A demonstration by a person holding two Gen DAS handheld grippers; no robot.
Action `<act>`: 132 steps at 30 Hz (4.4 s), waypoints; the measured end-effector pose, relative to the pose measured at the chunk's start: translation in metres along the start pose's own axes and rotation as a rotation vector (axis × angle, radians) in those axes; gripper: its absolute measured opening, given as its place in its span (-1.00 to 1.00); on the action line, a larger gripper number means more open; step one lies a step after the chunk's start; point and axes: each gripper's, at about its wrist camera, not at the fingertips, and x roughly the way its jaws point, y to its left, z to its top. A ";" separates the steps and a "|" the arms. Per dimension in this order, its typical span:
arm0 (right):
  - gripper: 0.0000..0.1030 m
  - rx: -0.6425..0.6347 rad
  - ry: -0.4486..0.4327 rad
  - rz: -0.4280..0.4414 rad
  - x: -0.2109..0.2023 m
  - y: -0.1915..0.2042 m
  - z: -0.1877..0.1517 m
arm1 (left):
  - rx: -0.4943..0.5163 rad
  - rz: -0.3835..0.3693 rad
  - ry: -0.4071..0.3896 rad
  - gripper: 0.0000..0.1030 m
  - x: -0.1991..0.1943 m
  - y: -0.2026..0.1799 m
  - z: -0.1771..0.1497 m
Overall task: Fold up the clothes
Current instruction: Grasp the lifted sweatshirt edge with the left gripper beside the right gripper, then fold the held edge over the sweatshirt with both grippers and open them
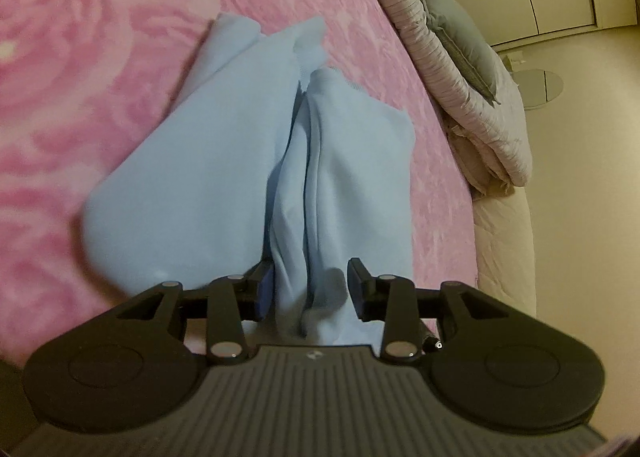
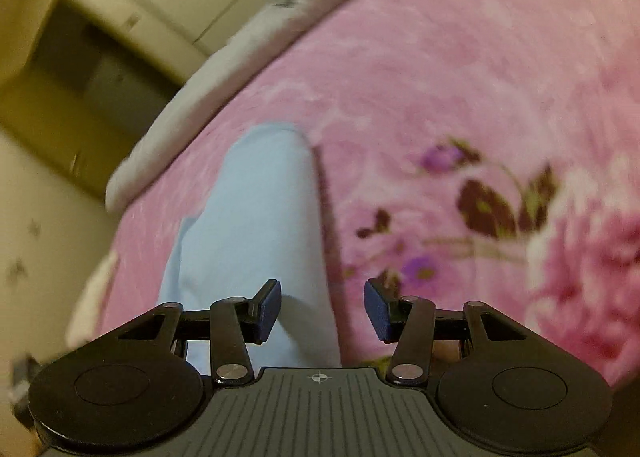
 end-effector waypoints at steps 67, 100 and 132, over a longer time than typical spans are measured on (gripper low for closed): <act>-0.55 -0.810 -0.067 -0.078 0.022 0.088 -0.082 | 0.434 0.276 -0.367 -0.84 -0.090 0.001 0.002; -0.54 -0.673 0.057 -0.032 0.165 0.082 0.046 | 0.704 0.382 -0.169 -0.95 0.043 -0.016 0.112; 0.14 -0.625 0.077 -0.199 0.016 0.100 -0.085 | 0.625 0.543 -0.223 -0.68 -0.074 -0.063 -0.070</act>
